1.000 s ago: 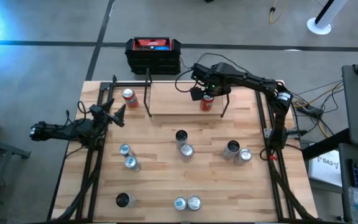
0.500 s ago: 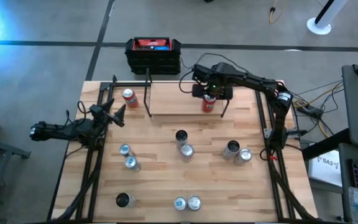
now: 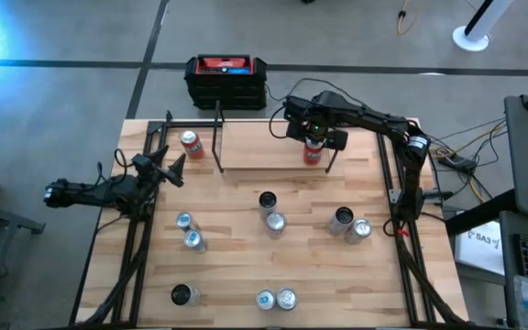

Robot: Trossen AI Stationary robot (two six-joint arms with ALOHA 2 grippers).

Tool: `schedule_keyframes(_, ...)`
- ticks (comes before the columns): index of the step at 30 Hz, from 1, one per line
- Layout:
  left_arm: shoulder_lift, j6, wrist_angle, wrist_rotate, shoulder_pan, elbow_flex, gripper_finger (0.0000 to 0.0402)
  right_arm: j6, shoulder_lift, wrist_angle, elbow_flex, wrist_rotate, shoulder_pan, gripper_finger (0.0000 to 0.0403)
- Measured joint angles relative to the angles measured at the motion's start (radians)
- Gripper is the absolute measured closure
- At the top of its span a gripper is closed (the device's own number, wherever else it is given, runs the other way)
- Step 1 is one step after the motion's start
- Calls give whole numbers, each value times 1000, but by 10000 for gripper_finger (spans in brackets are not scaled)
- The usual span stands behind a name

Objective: Place canned beverage on shelf
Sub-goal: Put the bottom red soda can on the shelf aligned with the other red soda can

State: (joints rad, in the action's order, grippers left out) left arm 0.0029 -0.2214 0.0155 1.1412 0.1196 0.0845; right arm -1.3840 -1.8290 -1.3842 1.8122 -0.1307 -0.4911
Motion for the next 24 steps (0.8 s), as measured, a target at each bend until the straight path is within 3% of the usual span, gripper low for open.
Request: schedule_keyframes(24,0,0,0,0,0,0,33,-296,0,37,1,-27,-13,104)
